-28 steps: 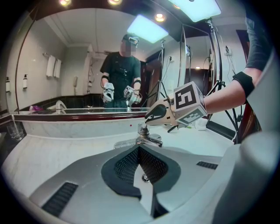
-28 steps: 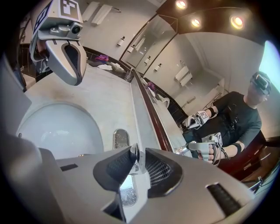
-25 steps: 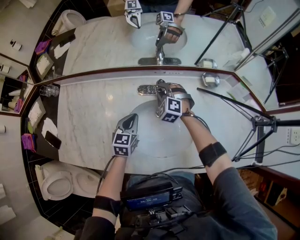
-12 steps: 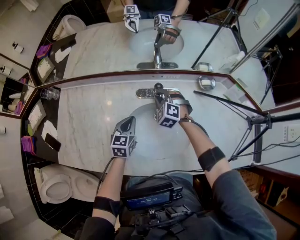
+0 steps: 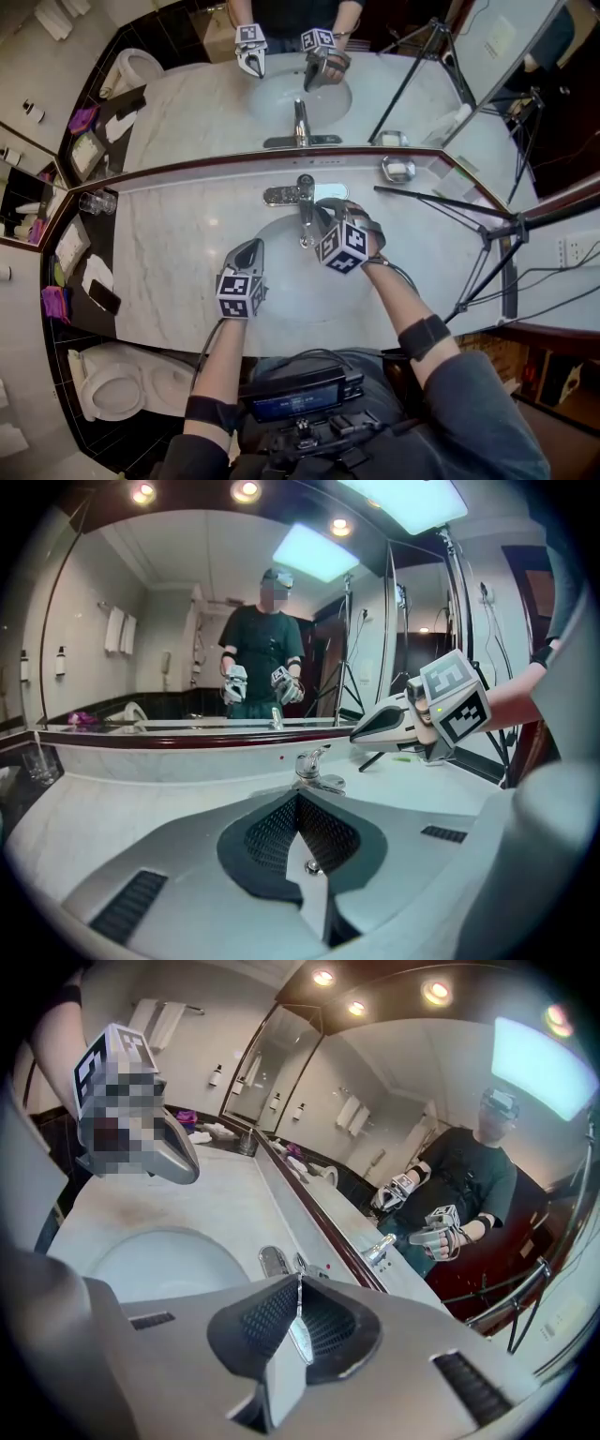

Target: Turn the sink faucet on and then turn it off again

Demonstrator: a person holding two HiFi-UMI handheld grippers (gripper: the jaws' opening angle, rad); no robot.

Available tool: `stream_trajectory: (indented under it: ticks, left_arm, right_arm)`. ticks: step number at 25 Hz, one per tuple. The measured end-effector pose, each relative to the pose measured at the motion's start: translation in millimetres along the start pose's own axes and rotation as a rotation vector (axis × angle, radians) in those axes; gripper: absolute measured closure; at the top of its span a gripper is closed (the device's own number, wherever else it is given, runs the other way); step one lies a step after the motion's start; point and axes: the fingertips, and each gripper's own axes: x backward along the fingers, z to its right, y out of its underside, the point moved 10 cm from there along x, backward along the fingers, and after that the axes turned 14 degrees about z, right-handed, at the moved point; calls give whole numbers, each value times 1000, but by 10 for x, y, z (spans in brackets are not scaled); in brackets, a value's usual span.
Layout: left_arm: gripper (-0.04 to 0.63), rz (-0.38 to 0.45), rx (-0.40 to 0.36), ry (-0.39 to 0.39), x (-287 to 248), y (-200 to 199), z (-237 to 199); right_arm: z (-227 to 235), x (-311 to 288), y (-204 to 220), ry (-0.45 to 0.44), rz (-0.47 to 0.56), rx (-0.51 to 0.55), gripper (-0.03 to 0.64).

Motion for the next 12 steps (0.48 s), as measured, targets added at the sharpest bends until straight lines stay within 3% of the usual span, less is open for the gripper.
stream_trajectory:
  ticks: [12]
  left_arm:
    - [595,15,0,22,0,-54,64]
  right_arm:
    - [-38,705,367,143,46,-427,597]
